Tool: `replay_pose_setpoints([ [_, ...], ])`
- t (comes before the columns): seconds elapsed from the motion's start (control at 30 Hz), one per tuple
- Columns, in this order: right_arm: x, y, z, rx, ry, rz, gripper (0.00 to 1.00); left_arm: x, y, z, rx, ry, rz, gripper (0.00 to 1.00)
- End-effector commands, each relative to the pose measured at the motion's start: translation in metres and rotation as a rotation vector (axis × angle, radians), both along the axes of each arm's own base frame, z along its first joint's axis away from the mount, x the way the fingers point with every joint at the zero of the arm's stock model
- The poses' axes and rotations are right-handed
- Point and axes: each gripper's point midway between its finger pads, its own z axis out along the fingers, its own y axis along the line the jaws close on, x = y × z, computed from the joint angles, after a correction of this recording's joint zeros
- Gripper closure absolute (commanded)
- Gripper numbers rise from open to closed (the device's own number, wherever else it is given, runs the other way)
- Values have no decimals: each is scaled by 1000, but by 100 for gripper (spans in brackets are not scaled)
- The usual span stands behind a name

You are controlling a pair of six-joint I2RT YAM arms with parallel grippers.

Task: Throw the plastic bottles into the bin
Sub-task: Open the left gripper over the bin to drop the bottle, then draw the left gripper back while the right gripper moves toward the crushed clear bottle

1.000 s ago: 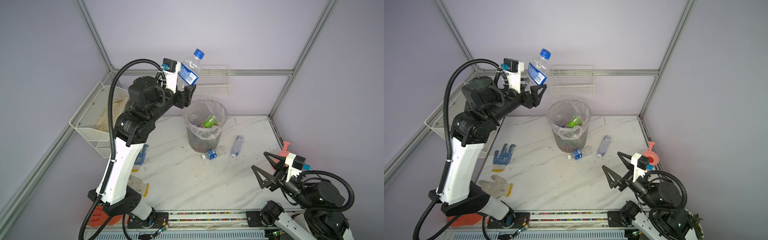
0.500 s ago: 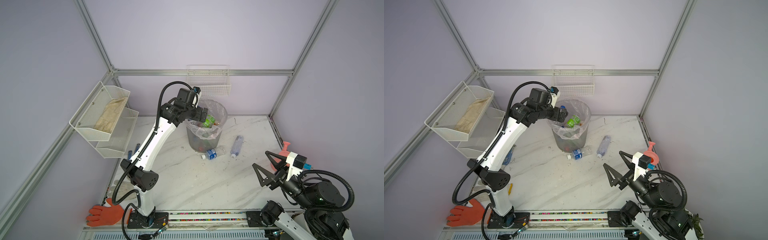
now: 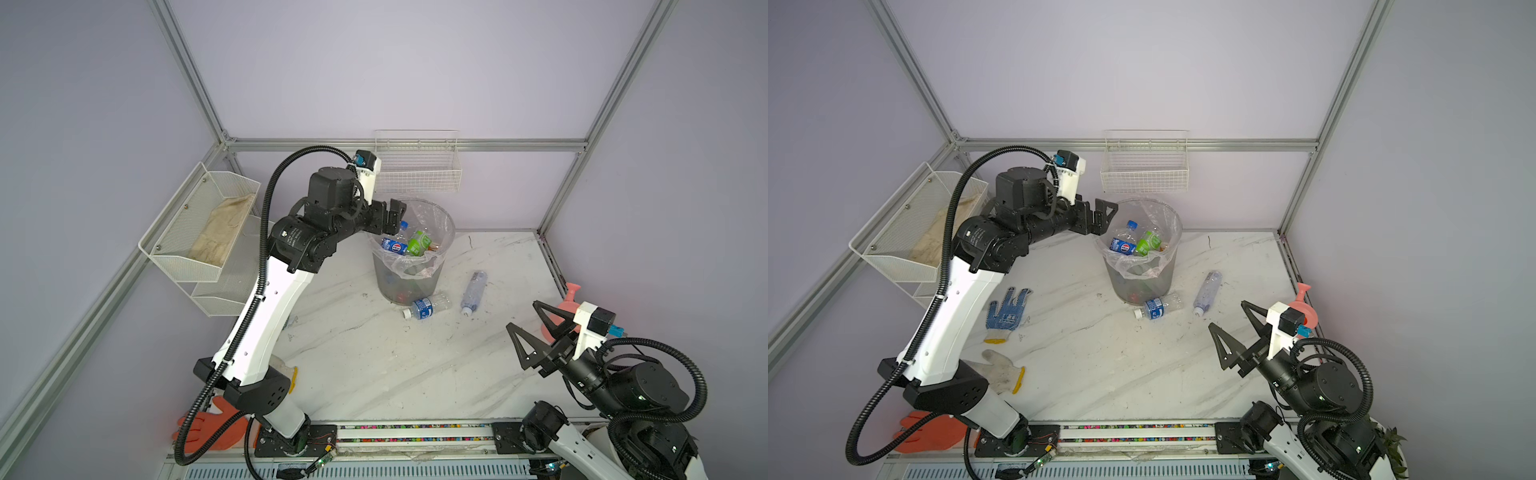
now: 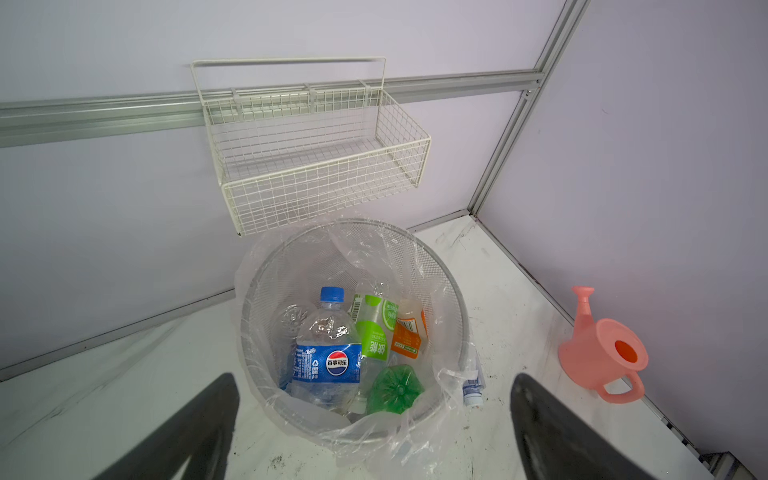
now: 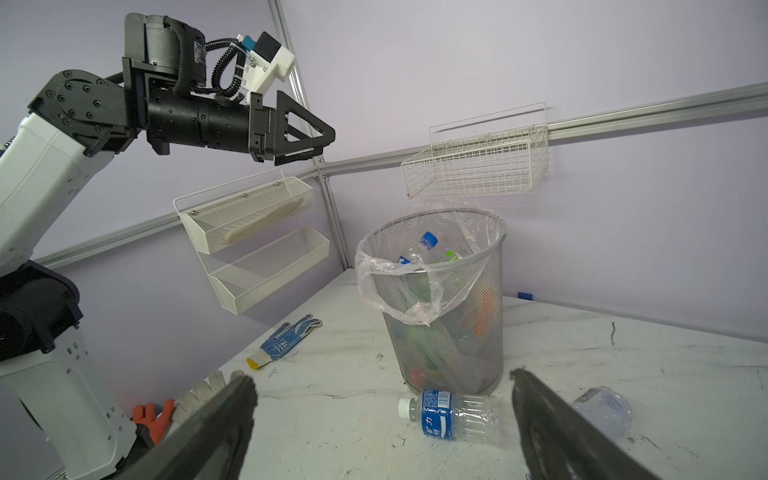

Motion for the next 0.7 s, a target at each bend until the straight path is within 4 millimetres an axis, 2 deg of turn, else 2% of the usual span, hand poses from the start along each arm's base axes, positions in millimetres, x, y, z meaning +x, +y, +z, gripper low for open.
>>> replay_pose_setpoints([
  [0.0,6,-5,1,14,12,-42,3,-6,-3,-3,-17,6,-24,0],
  [0.23,16,0,-6,-7,50,-56,3,-19,3,-9,-14,4,-24,0],
  [0.47,24,5,-12,-27,81,-64,3,-33,7,-24,-5,7,-45,0],
  [0.5,24,5,-11,-27,81,-67,3,-32,7,-31,3,17,-44,0],
  [0.53,25,4,-11,-25,82,-72,3,-41,13,-25,-5,-3,-43,0],
  [0.67,28,3,-14,-29,94,-87,3,-48,18,-35,8,1,-43,0],
])
